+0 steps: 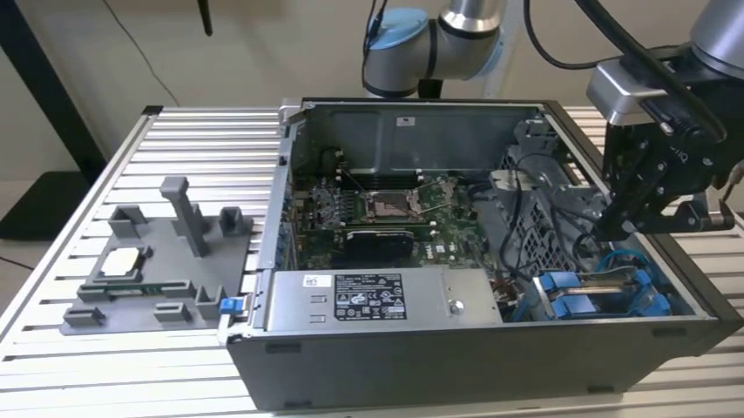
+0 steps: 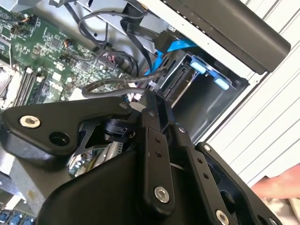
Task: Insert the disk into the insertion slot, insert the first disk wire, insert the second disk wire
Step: 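Insert the first disk wire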
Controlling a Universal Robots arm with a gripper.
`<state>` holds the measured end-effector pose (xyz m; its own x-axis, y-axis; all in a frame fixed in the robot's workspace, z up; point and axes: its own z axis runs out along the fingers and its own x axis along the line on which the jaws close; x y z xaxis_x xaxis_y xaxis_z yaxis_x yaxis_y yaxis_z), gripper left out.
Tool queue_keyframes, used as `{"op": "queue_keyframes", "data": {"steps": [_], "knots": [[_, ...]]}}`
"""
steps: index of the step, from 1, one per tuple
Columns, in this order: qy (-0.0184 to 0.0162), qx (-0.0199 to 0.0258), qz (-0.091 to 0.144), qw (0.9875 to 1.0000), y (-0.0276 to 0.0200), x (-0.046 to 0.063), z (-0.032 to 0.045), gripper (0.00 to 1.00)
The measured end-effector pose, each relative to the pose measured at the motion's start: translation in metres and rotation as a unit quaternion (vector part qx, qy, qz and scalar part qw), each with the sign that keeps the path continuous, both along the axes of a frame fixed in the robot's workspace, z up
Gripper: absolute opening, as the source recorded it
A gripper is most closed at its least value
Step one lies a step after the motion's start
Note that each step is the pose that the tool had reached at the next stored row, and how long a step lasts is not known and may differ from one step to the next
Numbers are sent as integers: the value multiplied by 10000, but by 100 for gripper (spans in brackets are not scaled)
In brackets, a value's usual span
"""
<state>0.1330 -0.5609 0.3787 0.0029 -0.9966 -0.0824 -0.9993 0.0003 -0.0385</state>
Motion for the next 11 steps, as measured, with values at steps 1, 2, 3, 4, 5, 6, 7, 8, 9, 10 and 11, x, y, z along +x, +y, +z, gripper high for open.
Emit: {"op": "queue_keyframes", "data": {"steps": [1, 2, 3, 4, 5, 6, 7, 8, 9, 10, 11], "knots": [[24, -11, -2, 10000, -2, 12, -1, 0], [54, -24, -4, 10000, -4, 24, -2, 0], [82, -36, -7, 10000, -5, 34, -4, 0], [109, -47, -9, 9999, -6, 44, -5, 0], [136, -58, -13, 9999, -7, 54, -7, 0], [158, -66, -18, 9999, -7, 62, -10, 0], [172, -71, -26, 9998, -7, 67, -15, 0], [180, -74, -45, 9998, -7, 69, -21, 0], [181, -74, -80, 9998, -7, 69, -29, 0], [181, -74, -130, 9997, -8, 70, -35, 0], [182, -73, -189, 9996, -8, 70, -40, 0]]}}
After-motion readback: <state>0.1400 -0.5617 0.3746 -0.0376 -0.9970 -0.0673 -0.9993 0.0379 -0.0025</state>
